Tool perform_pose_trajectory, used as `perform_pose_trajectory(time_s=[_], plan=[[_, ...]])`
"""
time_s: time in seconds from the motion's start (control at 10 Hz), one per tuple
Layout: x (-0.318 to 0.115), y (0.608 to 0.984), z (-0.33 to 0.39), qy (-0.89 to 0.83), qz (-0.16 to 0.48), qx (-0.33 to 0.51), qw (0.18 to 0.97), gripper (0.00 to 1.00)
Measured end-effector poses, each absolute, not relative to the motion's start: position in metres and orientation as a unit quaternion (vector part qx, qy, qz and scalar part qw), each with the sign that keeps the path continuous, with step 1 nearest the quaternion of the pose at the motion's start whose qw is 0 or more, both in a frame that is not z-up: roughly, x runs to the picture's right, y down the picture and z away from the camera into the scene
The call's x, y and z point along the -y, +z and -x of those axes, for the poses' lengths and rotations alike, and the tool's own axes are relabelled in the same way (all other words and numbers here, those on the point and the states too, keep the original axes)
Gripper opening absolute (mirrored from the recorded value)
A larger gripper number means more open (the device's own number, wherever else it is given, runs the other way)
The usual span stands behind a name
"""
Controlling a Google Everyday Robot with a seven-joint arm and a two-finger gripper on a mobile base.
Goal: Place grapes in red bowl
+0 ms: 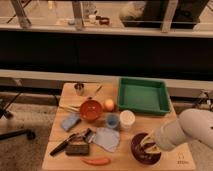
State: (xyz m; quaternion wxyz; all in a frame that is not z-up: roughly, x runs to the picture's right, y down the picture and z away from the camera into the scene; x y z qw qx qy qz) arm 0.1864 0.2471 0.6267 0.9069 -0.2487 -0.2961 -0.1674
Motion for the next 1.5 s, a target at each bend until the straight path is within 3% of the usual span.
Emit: perform_pose_trajectory(time_s=[1.1, 1.2, 1.5], plan=[[-0.261, 0.656, -0.197, -0.151, 0.261, 0.290, 0.908, 0.00], [-0.262, 0.658, -0.198, -0.150, 0.262, 0.289, 0.908, 0.04], [-0.264, 0.661, -0.198, -0.149, 0.268, 0.289, 0.907, 0.34]])
